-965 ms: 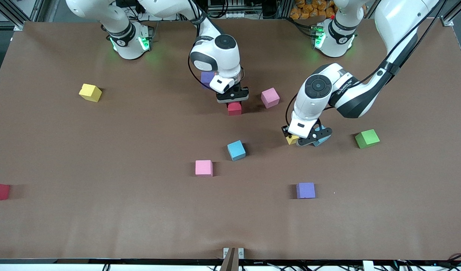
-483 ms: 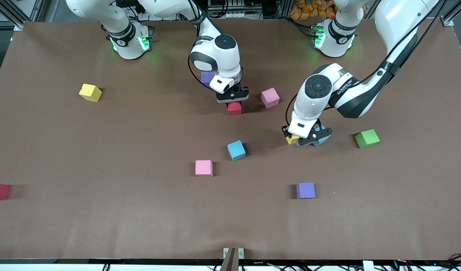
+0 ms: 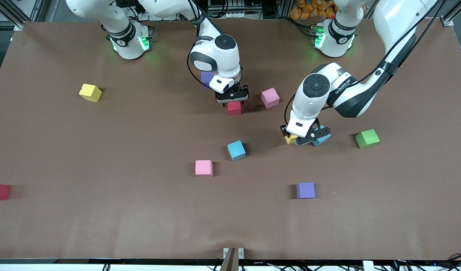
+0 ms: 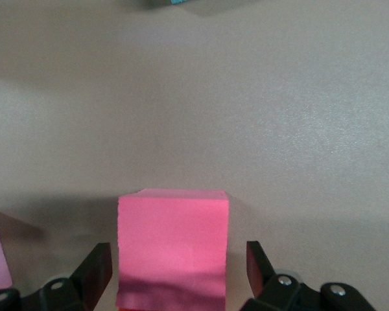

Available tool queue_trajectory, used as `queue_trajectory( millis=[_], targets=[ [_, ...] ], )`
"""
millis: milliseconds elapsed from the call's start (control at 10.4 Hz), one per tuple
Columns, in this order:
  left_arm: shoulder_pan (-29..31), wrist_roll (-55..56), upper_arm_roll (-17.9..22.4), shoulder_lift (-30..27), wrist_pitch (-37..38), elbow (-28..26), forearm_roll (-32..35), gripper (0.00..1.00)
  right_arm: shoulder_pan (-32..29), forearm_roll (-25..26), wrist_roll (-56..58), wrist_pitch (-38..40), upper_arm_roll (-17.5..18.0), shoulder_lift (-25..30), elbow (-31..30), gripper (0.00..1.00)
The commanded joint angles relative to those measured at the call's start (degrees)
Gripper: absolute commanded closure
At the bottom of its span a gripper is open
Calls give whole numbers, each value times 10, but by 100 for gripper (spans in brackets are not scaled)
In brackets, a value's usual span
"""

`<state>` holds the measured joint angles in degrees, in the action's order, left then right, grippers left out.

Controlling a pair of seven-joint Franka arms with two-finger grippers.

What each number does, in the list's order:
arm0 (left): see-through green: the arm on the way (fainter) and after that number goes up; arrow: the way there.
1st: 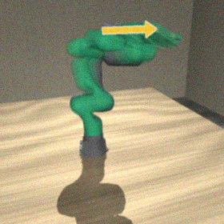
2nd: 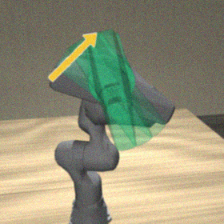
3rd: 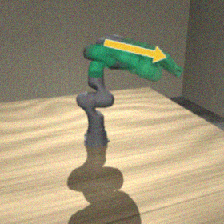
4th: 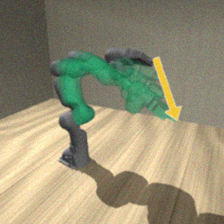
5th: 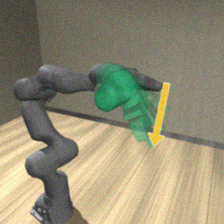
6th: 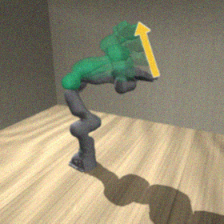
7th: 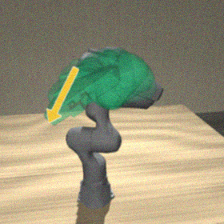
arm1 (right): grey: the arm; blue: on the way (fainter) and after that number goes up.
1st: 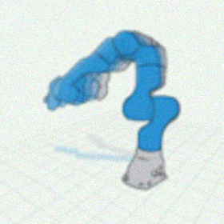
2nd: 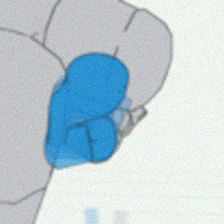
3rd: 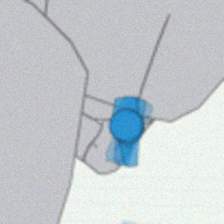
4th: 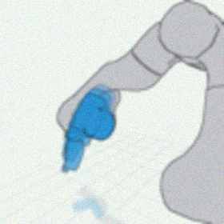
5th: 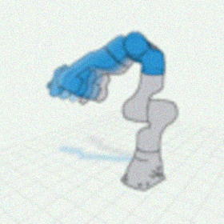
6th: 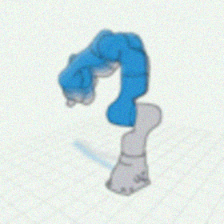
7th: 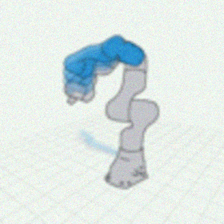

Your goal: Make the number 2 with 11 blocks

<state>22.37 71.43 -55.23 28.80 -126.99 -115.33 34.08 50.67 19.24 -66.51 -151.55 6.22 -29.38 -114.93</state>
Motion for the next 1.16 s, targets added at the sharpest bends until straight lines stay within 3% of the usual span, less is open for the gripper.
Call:
queue_trajectory(
  millis=[0, 579, 965, 1062],
  targets=[
    [0, -14, -3, 2, 10, 7, -14, 100, -3, 13, -17, 2, 4, 7, -4, 0],
    [-1, -13, -10, 1, 10, 7, -14, 100, -27, 8, -6, 13, 5, 41, 3, 0],
    [-14, -15, -26, 5, 20, 7, -17, 100, -61, 2, 62, 70, 8, 56, 13, 0],
    [-18, -15, -26, 6, 20, 7, -21, 100, -70, -31, 101, 80, 11, 59, 17, 0]
  ],
)
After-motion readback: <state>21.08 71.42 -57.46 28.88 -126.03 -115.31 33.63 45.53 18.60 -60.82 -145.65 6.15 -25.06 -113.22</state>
